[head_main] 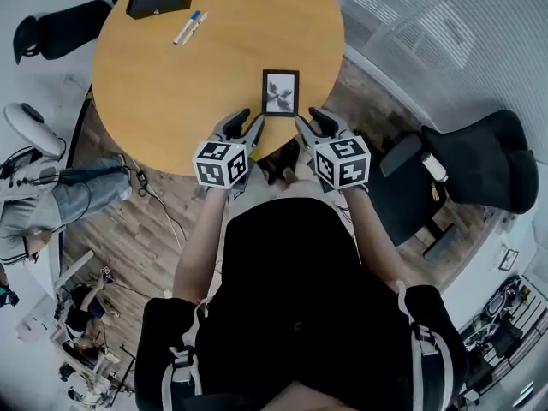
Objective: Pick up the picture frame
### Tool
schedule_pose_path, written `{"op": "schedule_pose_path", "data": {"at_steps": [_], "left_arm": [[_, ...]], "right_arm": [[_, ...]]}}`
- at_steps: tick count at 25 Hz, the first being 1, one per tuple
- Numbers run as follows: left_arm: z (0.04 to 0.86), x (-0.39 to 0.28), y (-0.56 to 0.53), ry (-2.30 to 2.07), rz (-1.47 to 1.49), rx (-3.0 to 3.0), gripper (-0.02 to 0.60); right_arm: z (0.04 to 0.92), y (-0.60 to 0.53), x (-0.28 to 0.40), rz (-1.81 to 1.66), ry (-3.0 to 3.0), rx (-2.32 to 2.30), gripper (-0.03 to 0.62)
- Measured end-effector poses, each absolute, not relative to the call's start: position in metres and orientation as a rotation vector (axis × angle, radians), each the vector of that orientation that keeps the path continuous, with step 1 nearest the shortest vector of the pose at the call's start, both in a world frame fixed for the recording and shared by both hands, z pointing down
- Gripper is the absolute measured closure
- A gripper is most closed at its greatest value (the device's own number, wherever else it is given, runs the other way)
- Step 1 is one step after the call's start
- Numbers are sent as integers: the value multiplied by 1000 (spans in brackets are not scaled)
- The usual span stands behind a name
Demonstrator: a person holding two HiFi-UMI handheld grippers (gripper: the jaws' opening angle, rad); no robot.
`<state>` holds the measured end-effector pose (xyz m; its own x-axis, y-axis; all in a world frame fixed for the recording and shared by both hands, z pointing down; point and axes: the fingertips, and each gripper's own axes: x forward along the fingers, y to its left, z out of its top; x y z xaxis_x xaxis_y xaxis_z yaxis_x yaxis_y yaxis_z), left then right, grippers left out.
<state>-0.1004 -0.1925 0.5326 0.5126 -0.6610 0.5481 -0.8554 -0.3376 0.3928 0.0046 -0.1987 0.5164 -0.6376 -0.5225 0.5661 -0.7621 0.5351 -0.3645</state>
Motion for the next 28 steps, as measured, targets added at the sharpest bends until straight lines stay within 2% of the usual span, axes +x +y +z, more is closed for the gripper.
{"op": "schedule_pose_path", "data": {"at_steps": [14,28], "left_arm": [[638,-106,-236,-1119,488,1949,431],[708,-108,-270,-1044,529,1908,431]], "right_arm": [[636,-228,-1,1129,-2159,1054,441],[712,-257,-9,1143,-2005,1097,442]]}}
